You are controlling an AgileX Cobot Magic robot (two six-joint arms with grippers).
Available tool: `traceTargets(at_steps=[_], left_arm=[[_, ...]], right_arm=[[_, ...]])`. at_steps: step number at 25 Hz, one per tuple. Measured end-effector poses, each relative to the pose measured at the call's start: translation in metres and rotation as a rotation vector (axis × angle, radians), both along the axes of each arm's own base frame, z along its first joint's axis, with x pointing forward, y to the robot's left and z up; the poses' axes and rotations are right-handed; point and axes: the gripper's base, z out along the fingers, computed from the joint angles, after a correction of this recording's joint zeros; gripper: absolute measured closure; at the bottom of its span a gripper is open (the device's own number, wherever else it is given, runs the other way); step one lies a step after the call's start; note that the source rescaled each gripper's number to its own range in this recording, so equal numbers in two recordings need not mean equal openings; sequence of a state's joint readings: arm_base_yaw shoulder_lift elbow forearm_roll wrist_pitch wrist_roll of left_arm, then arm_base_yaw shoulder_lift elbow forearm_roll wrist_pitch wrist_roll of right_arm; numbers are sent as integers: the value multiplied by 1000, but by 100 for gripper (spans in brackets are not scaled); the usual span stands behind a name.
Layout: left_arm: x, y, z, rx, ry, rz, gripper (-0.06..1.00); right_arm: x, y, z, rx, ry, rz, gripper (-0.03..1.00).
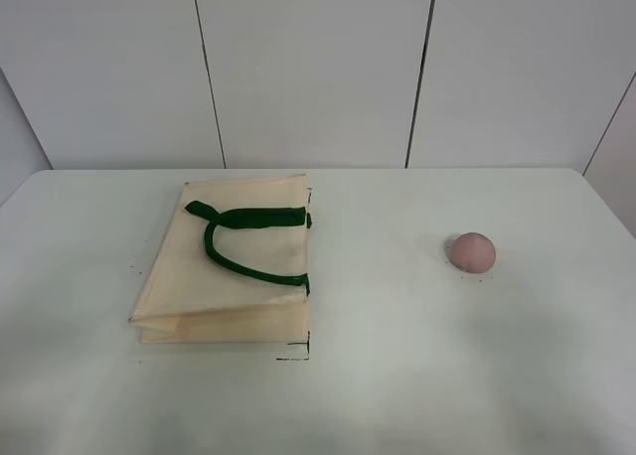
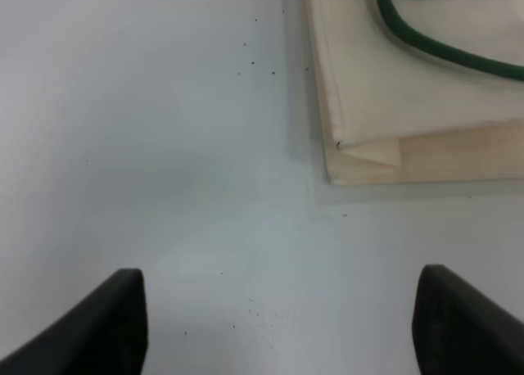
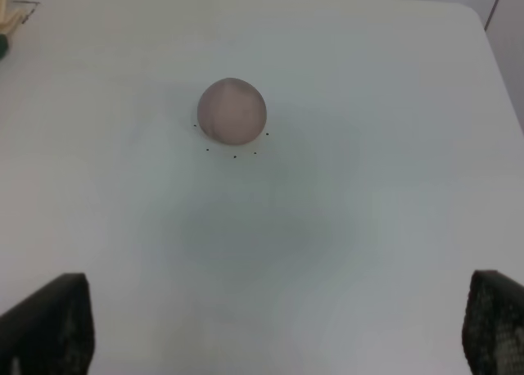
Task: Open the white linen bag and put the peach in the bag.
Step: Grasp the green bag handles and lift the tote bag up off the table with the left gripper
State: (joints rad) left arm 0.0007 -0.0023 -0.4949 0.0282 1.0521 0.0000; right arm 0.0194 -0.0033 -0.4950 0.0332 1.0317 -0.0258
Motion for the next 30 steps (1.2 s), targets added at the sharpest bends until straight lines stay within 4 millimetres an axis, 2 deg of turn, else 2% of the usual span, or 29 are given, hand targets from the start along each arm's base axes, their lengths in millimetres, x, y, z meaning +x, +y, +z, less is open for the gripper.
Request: traceTargets(at_steps=[5,9,10,12,15,17,21,25,30], left_arm=[[0,0,0,0,-1,0,-6],[0,0,10,0,-6,0,-6],[5,0,19,0,14,0,-6],[26,0,41,0,95,0,-6],[62,0,64,-1,197,-1,-6],[95,0,75,-4,273,-2,-6],[167,0,81,-8,423,2,-6],[241,0,68,-9,549,3,-6],[328,-1,37,-15,643,3,-6]], right_arm=[[0,0,0,0,0,0,-3],[0,0,0,0,0,0,-3],[0,0,0,0,0,0,-3],[0,0,0,0,0,0,-3],[0,0,0,0,0,0,-3],[0,0,0,0,0,0,-3],[0,0,0,0,0,0,-3],[0,0,0,0,0,0,-3],[0,0,0,0,0,0,-3]])
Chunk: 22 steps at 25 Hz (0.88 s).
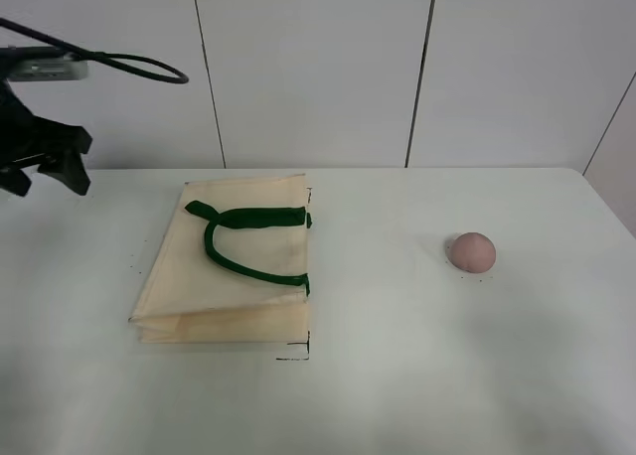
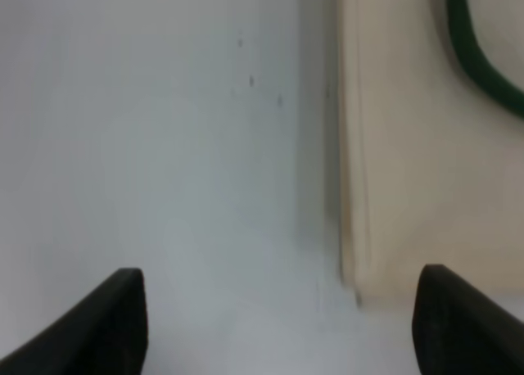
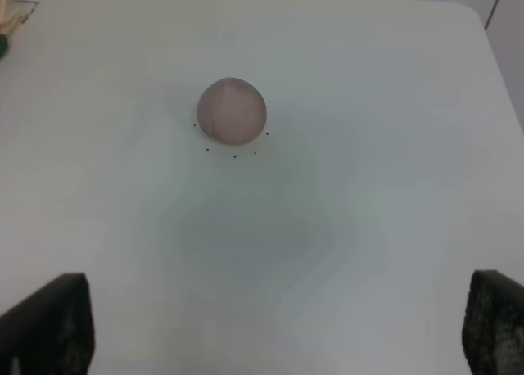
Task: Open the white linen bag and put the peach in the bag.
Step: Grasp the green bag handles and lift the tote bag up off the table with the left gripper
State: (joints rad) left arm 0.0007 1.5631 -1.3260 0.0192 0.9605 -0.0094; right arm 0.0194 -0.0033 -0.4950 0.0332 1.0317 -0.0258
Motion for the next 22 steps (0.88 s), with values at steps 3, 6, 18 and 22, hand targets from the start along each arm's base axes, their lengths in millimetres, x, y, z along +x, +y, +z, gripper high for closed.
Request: traceTargets(at_steps=[3,6,18,22], left_arm=[[40,-3,-25,-22,50,28,-6],[57,-12,-39,-29,77,37,-6],[103,-126,-90,-56,117,12,-6],[110,-126,-107,-15,120,51,-5]], right_arm=[[0,0,0,0,0,0,-3],[0,0,0,0,0,0,-3],[0,0,0,0,0,0,-3],[0,0,0,0,0,0,-3]])
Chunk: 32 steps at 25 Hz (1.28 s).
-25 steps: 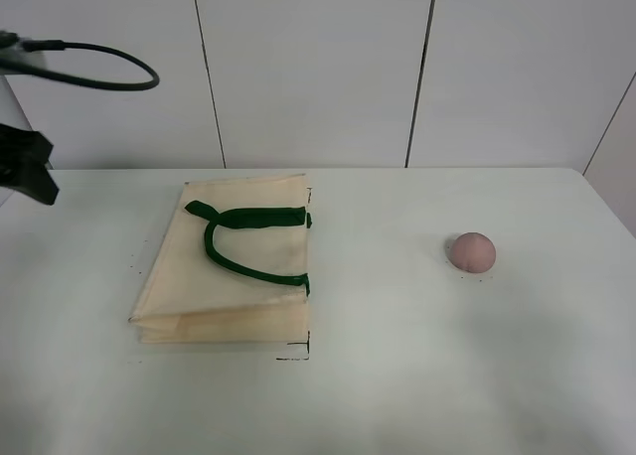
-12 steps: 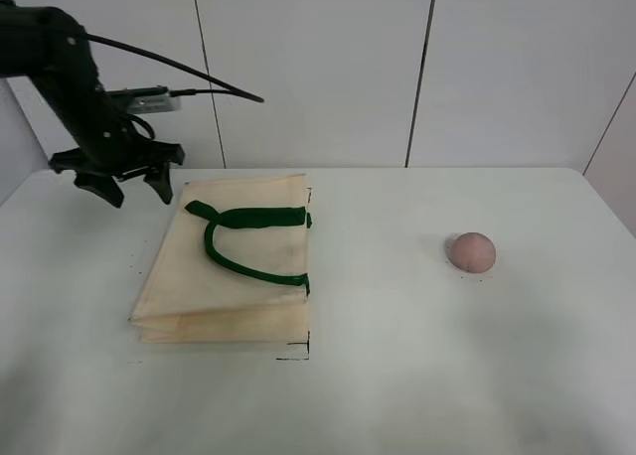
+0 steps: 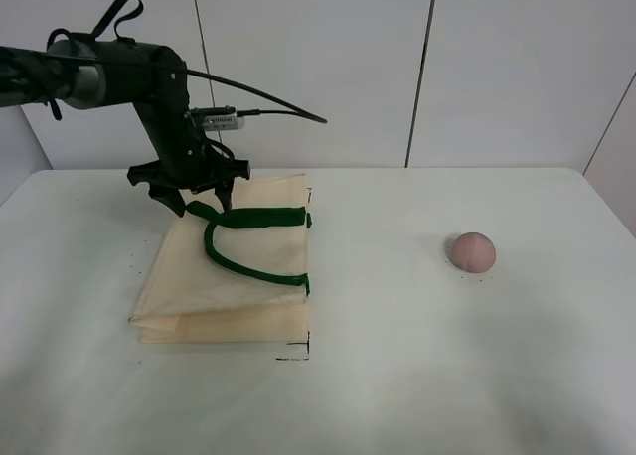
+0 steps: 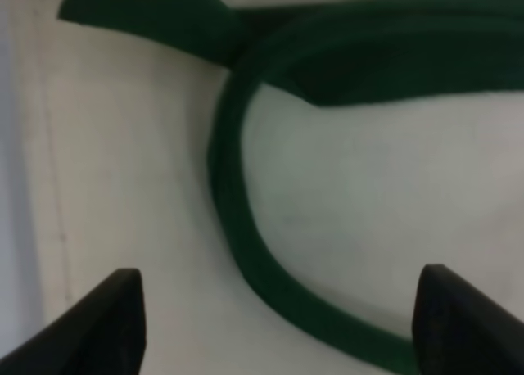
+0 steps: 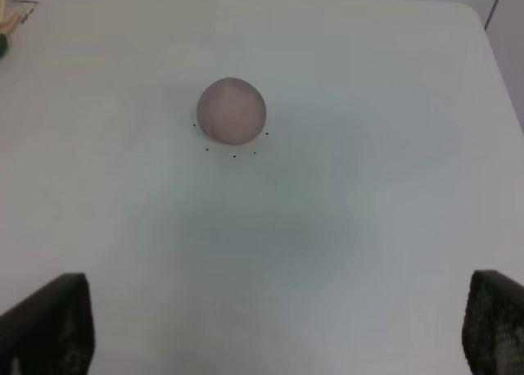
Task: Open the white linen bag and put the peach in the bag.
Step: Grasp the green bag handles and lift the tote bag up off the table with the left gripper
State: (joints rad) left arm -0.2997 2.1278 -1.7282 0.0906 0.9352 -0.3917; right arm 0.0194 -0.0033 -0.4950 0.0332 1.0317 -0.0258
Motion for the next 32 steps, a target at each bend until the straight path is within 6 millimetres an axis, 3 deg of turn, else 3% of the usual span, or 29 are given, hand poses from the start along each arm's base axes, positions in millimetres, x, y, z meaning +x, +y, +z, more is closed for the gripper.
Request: traceTargets(at_steps=[24,28,30,32], left_arm=[[15,-4,-82,20,63,52,-2],[15,-4,-84,19,65,58,12],[14,-5,-87,13,72,62,24],[14,-6,-87,10,73,64,43]], right_arm=[[0,0,0,0,0,0,-3],[0,0,0,0,0,0,-3],[0,0,0,0,0,0,-3],[0,0,0,0,0,0,-3]])
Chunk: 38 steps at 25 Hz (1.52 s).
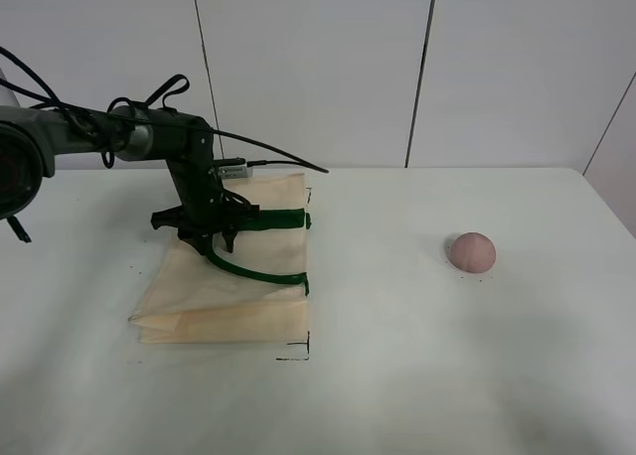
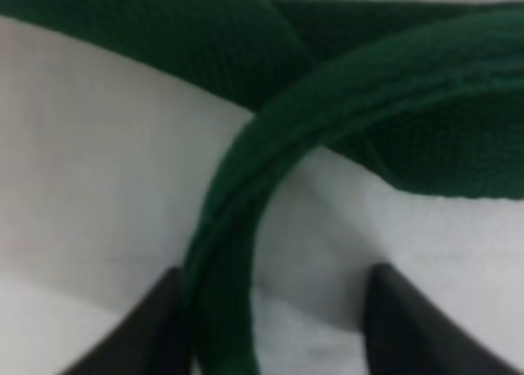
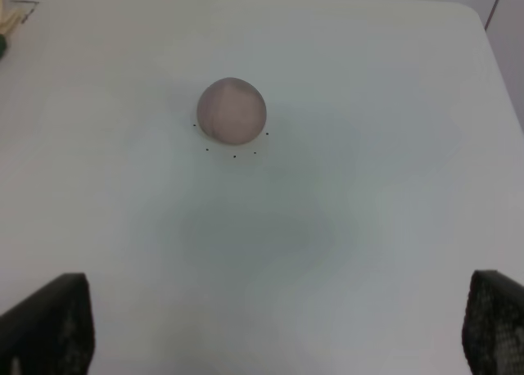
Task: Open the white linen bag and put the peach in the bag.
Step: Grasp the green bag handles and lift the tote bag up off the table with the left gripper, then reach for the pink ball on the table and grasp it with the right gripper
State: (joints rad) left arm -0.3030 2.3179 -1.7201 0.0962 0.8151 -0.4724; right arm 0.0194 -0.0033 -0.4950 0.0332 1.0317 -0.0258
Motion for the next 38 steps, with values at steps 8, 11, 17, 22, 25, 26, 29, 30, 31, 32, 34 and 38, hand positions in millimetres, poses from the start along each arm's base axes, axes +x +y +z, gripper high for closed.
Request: traceTargets(at_steps=[8,11,17,22,25,26,29,30,31,32,34,38], left_arm=[[2,-1,8,1,-2,15,94],[5,-1,23,13,4,13,94],[14,-3,123,-7,-137,-103,94],[6,-1,205,-37,-284,-173,94],[-2,-2,240,-84,-373,-200,94],[-6,-2,250,-98,-395,-207,94],[-21,0,277,-136,-448,-228,94],[-26,0,284,-151,-463,-234,94],[-29,0,290,-161,-475,-238,94],[-33,0,296,-173,-487,-245,94],[-39,1,304,-185,-503,-254,94],[-41,1,307,-188,-509,-265,94]], right_arm=[[0,0,0,0,0,0,-3],[0,0,0,0,0,0,-3],[0,0,0,0,0,0,-3],[0,0,0,0,0,0,-3],[0,0,0,0,0,0,-3],[0,0,0,0,-1,0,-3],[0,0,0,0,-2,0,-3],[0,0,0,0,-2,0,-3],[0,0,0,0,-2,0,-3],[0,0,0,0,-2,0,-3],[0,0,0,0,-4,0,-3],[0,0,0,0,-5,0,-3]])
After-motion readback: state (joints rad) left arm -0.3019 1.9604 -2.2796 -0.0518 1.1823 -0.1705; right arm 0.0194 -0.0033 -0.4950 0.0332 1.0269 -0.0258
